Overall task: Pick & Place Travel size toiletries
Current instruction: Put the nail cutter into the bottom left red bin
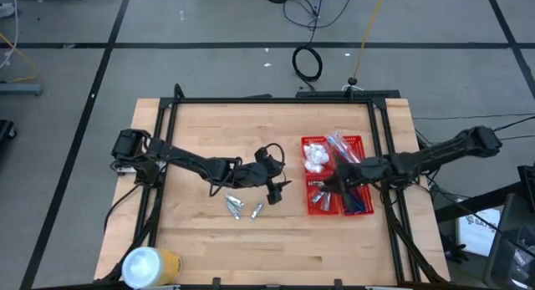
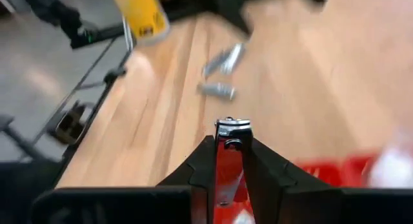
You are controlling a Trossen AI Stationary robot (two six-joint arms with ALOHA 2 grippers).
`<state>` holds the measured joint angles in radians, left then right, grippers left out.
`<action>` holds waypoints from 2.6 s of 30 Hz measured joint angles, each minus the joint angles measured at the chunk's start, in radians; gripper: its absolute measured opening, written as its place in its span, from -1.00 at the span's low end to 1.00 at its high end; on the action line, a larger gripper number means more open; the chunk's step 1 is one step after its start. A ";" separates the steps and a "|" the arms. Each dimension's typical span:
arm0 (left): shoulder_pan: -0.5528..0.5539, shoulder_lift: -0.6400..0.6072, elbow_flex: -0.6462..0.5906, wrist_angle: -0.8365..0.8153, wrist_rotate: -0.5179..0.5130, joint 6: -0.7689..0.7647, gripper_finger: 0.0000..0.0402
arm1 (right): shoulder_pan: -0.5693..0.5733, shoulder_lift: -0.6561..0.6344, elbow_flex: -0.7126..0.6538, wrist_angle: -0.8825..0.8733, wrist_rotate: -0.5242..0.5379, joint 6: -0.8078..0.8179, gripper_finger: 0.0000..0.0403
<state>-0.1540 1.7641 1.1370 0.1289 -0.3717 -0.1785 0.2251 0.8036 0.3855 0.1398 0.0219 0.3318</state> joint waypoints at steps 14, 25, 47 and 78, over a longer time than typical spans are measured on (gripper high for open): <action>0.036 0.000 0.000 -0.029 0.000 -0.072 0.27 | 0.067 0.124 0.000 -0.145 0.010 0.132 -0.72; 0.035 0.000 0.000 -0.029 0.008 -0.072 0.28 | 0.056 0.205 0.000 -0.121 0.007 0.192 -0.54; -0.115 0.000 0.000 -0.285 0.192 -0.324 0.28 | 0.056 0.208 0.000 0.237 0.109 -0.174 -0.18; -0.223 0.188 0.006 -0.612 0.211 -0.961 0.27 | 0.056 0.208 0.000 0.282 0.109 -0.241 -0.24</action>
<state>-0.3769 1.9518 1.1427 -0.4834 -0.1606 -1.1396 0.2810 1.0115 0.3855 0.4214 0.1313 0.0903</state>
